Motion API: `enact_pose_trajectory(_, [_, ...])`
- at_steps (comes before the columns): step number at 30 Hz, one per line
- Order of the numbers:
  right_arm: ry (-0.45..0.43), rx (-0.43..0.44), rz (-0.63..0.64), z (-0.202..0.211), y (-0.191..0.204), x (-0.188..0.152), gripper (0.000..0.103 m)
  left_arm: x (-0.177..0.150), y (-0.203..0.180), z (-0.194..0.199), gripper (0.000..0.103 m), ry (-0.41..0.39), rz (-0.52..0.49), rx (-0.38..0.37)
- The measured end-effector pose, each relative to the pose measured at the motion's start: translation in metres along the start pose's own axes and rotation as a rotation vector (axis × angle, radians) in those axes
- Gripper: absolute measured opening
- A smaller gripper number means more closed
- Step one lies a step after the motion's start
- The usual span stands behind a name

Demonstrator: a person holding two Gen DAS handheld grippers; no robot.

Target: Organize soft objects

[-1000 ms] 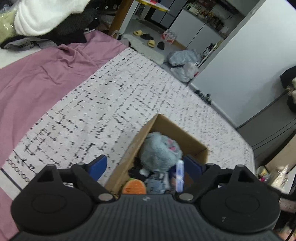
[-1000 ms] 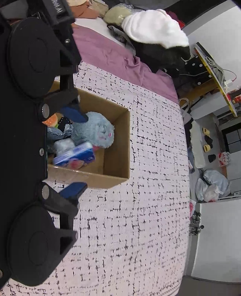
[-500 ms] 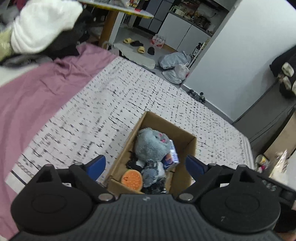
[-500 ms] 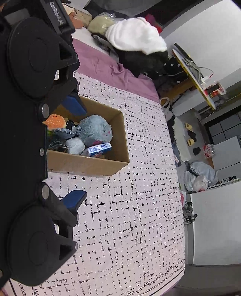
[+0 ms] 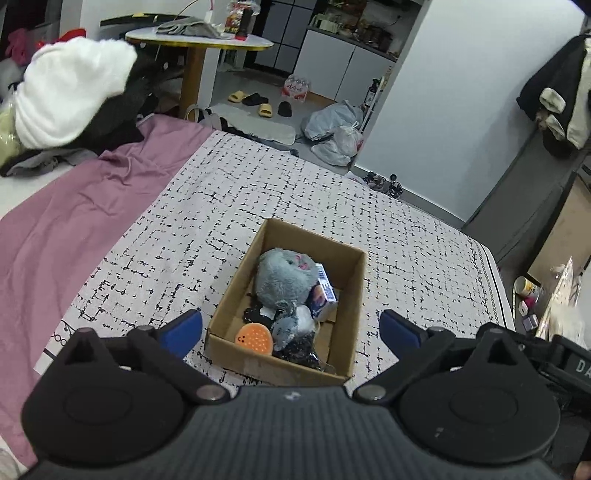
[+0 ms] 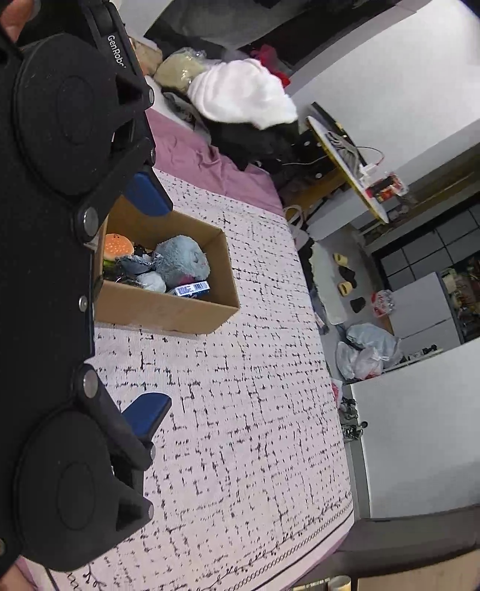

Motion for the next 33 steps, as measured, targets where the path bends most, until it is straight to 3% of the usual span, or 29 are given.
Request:
enact_pose_trajectory(8, [-0.062, -0.006, -0.026, 0.036, -0.014, -0.007, 0.103, -0.018, -0.015, 0.023, 0.103, -0.014, -0.083, 0.005])
enact_pose_trajectory(16, [-0.096, -0.006, 0.032, 0.07, -0.011, -0.017, 0.103, -0.03, -0.025, 0.052, 0.103, -0.046, -0.151, -0.004])
enact_pose_trajectory(33, [-0.139, 0.011, 0.074, 0.123, -0.018, -0.042, 0.103, -0.062, -0.028, 0.092, 0.103, -0.075, -0.211, 0.004])
Point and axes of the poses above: each gripper's, at about its wrist camera, not at the fingertips, and z roughly against the way its jaws point, y to its left, x to its top, the point moved 8 cm from there along -z, roughly the way its jaws point, and after that the axes turned 14 degrees about z, right-handed, at the moved point
